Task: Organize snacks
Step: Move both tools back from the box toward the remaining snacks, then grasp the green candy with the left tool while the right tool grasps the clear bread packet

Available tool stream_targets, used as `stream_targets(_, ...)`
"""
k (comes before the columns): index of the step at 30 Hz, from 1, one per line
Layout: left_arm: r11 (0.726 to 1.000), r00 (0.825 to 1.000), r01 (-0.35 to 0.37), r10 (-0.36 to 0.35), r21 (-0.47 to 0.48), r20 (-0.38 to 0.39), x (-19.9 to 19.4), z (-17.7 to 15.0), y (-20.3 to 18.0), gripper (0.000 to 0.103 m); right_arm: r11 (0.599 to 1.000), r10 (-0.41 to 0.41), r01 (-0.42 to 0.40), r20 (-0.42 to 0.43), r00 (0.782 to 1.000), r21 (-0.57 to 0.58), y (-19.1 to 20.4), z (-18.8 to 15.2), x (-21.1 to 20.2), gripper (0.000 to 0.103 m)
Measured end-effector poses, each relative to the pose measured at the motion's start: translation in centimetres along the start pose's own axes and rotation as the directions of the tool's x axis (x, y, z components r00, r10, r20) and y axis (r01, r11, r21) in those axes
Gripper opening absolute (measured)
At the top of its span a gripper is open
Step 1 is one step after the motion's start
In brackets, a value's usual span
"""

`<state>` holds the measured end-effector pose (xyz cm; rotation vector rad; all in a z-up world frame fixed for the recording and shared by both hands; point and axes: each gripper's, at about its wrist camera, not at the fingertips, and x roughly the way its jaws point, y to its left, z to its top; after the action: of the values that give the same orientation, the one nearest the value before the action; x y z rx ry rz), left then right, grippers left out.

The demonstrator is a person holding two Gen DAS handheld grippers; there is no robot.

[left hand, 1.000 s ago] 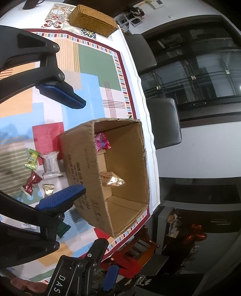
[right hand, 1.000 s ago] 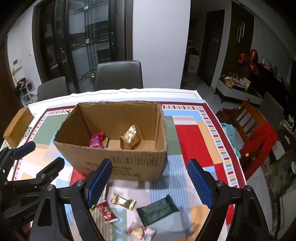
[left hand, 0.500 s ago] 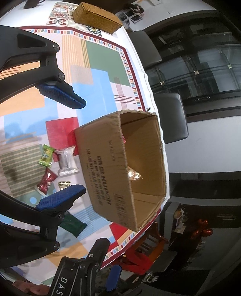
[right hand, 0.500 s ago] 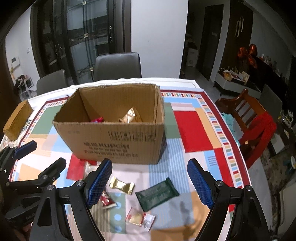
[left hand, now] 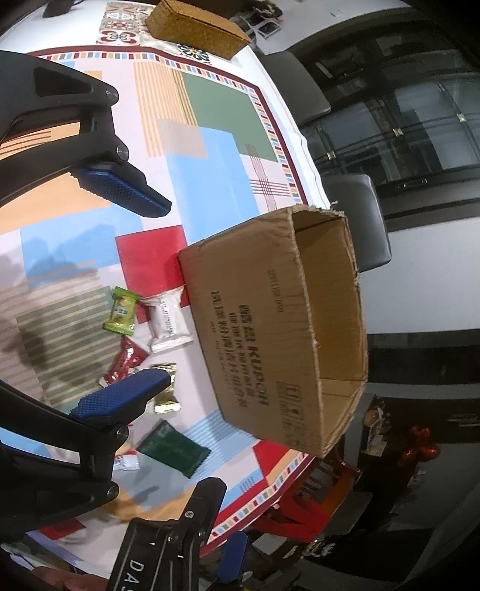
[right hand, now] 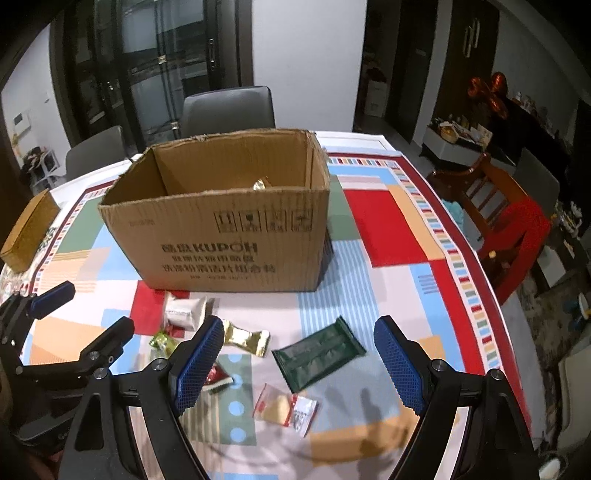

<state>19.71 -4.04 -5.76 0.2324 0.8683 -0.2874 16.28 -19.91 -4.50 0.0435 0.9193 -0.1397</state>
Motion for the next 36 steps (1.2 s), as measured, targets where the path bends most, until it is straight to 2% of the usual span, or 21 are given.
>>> stream_targets(6, 0.999, 1.0, 0.017, -0.016, 0.037, -0.017, 0.7, -0.9, -0.2, 0.084, 0.999, -0.014, 0.017, -0.045, 0.999, 0.048, -0.5, -1.9, 0.9, 0.084)
stream_targets(14, 0.995, 0.998, 0.034, -0.029, 0.092, -0.063, 2.2, -2.4, -0.7, 0.084, 0.998, -0.041, 0.046, -0.089, 0.995, 0.054, -0.4, -3.9, 1.9, 0.084)
stream_targets(25, 0.988, 0.992, 0.054, -0.037, 0.143, -0.119, 4.2, -3.6, -0.6, 0.084, 0.991, -0.087, 0.098, -0.119, 0.989, 0.088, 0.0, -6.2, 2.8, 0.084)
stream_targets(36, 0.99, 0.986, 0.052, -0.031, 0.131, -0.162, 6.8, -4.2, 0.3, 0.084, 0.983, -0.11, 0.133, -0.169, 0.979, 0.129, 0.5, -7.9, 4.7, 0.084)
